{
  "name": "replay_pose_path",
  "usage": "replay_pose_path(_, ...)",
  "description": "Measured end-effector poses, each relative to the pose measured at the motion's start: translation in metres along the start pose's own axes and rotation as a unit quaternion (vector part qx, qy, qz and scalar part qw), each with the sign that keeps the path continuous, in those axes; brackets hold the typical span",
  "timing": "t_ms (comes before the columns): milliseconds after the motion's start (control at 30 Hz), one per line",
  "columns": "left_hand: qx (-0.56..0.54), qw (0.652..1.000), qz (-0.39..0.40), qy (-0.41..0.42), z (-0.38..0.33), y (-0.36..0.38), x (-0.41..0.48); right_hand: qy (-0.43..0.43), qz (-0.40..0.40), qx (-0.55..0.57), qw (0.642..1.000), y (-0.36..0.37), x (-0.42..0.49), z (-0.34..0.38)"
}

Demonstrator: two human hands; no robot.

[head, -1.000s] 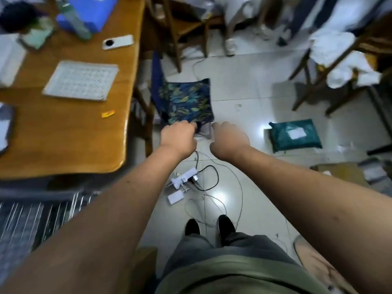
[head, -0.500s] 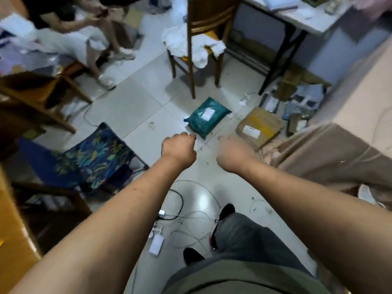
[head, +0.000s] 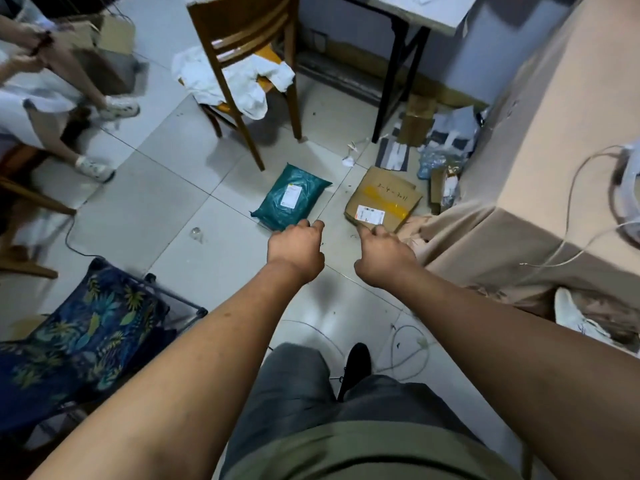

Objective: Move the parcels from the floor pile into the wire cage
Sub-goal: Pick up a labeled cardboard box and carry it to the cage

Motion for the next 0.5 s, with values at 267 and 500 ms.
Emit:
replay_pose_path(267, 0.033, 0.996, 0.056, 0.065, 0.01, 0.0, 0.097, 0.063, 0.026, 0.048, 0.997, -0.014, 0.075, -0.027)
replay_pose_path(500, 0.053, 0.984, 0.077, 0.151, 0.012, -0.018, 0.216, 0.165, -0.011, 0.147, 0.975, -0.043, 0.142, -0.055)
Point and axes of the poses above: each hand's wrist, its own x-axis towards the middle knuckle, its own y-axis out of the palm, z = x × y, the point moved 3 cm from there along x, towards the middle knuckle, and after that the axes turned 5 degrees about z, right-handed, at the moved point
